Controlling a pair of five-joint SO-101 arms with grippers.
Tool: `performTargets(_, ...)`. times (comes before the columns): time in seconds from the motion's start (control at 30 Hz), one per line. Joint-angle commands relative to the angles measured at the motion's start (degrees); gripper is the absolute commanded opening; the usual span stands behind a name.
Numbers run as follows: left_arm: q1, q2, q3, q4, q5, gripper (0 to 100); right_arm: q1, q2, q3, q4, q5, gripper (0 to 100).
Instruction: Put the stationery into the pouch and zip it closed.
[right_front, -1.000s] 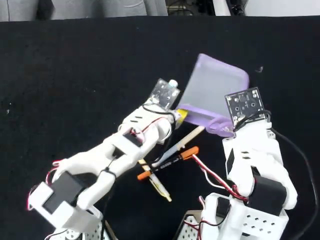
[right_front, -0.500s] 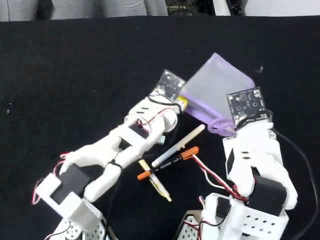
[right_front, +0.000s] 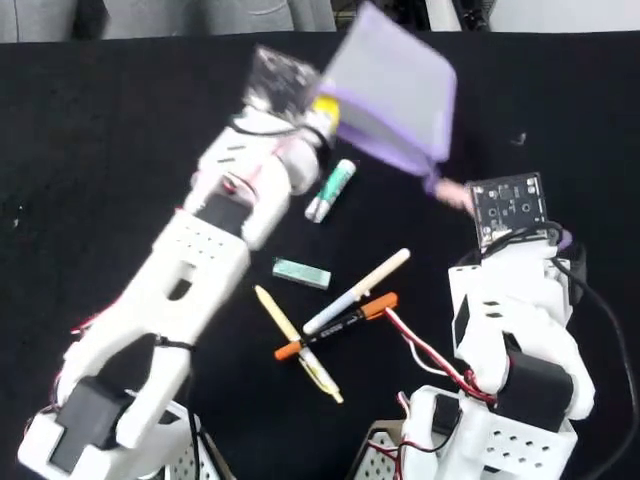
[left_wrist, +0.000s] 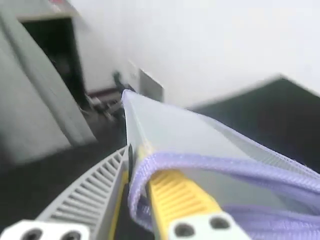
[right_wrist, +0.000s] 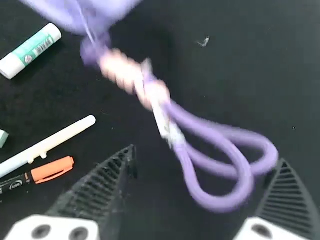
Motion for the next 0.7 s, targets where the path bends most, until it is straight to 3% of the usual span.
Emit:
performTargets(0.0, -5.49, -4.13, -12.26, 9.32, 0.62, 3, 0.09, 0.31, -3.38, -1.67, -0.53, 39.0)
performTargets(0.2, -14.73, -4.66, -27.47, 34.73, 0.7, 3, -0.88, 0.4, -3.3, -2.2, -2.11, 39.0)
performTargets(0.43, -27.74, -4.84, -34.15, 48.44, 0.7, 3, -16.0, 3.3, -1.89, -0.79, -2.11, 38.9)
performTargets(0.67, -34.77, -4.66, -33.27, 62.15, 0.35, 3, -23.3, 19.91, -2.51, -1.32, 0.35, 38.9)
